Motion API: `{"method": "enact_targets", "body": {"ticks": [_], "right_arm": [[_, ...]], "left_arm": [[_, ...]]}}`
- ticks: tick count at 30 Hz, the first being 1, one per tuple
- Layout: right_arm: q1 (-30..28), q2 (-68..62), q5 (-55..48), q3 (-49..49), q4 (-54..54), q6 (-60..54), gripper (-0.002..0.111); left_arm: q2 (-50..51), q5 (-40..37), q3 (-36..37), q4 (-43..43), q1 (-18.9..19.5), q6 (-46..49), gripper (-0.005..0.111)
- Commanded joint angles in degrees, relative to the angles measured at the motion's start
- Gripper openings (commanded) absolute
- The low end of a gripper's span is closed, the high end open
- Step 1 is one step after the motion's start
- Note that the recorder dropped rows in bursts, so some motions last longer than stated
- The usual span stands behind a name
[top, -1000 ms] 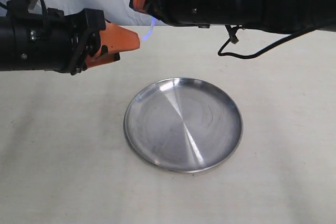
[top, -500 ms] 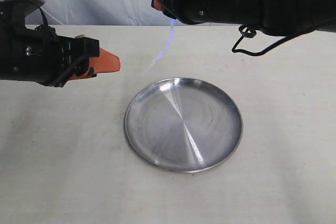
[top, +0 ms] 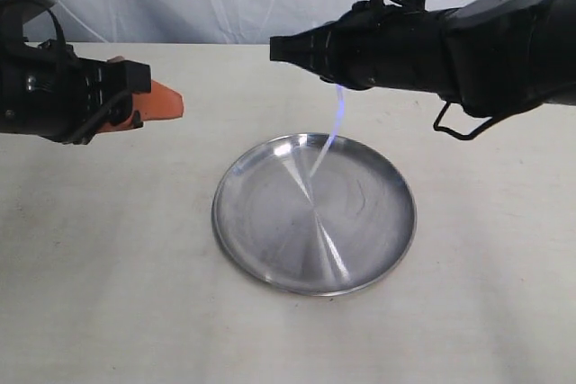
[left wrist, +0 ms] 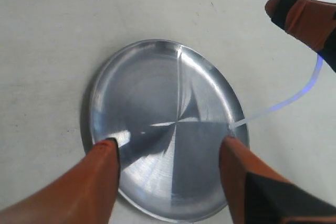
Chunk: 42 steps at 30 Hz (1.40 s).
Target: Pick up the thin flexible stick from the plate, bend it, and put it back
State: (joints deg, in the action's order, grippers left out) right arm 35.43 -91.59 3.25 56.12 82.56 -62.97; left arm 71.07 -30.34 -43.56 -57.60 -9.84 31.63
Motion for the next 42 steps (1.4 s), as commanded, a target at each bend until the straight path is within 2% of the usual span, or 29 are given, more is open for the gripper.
{"method": "enact_targets", "body": {"ticks": [1, 2, 4, 5, 8, 13, 15, 17, 19, 20, 25, 31, 36, 42], "right_arm": [[-0.02, -0.02, 1.23, -0.91, -2.60, -0.57, 0.027], [-0.02, -0.02, 1.66, -0.91, -2.60, -0.57, 0.041], [-0.02, -0.02, 3.26, -0.91, -2.60, -0.57, 0.055], [-0.02, -0.02, 4.71, -0.91, -2.60, -0.57, 0.058], [-0.02, -0.02, 6.45, -0.91, -2.60, -0.57, 0.057], [-0.02, 3.37, 6.35, -0.91, -2.38, -0.57, 0.048], [-0.02, 6.93, 6.35, -0.91, -2.38, -0.57, 0.031], [-0.02, 11.53, 5.26, -0.93, -2.38, -0.57, 0.002], [-0.02, 15.98, 2.14, -1.04, -2.55, -1.24, 0.000], [-0.02, 18.46, -0.06, -1.34, -2.55, -2.77, -0.001], [-0.02, 29.37, -6.75, -7.71, -4.91, -3.84, -0.001], [-0.02, 38.06, -1.07, -22.11, -5.19, -3.84, -0.001], [-0.02, 41.54, 5.15, -29.67, -5.07, -3.99, -0.001], [-0.02, 41.80, 6.16, -30.76, -4.95, -3.99, -0.001]], "left_arm": [[-0.39, -0.70, -0.36, -0.66, 0.17, -0.22, 0.055], [-0.39, -0.80, -0.36, -1.09, 0.17, -0.22, 0.055], [-0.39, -0.80, -0.36, -2.52, 0.17, -0.22, 0.055], [-0.39, -0.80, -0.36, -2.95, 0.17, -0.22, 0.055], [-0.39, -1.82, -0.36, -1.71, 0.17, -0.22, 0.055], [-0.61, -4.13, -0.36, 4.62, 0.17, -2.24, 0.053], [-1.52, -3.47, -0.36, 7.48, 0.17, -3.38, 0.044], [-3.69, -1.59, -0.07, 10.44, 0.17, -5.44, 0.024], [-6.75, 1.03, 1.00, 12.83, 0.17, -6.12, 0.003], [-8.80, 2.12, 1.48, 14.29, 0.17, -6.12, 0.001], [-20.29, 4.78, 3.07, 19.72, 0.17, -6.12, 0.000], [-32.18, 6.19, 3.46, 24.51, 0.17, -6.12, 0.000], [-36.45, 1.25, 3.46, 23.63, 0.17, -6.12, 0.000], [-37.65, -0.99, 3.46, 23.87, 0.17, -6.01, 0.000]]}}
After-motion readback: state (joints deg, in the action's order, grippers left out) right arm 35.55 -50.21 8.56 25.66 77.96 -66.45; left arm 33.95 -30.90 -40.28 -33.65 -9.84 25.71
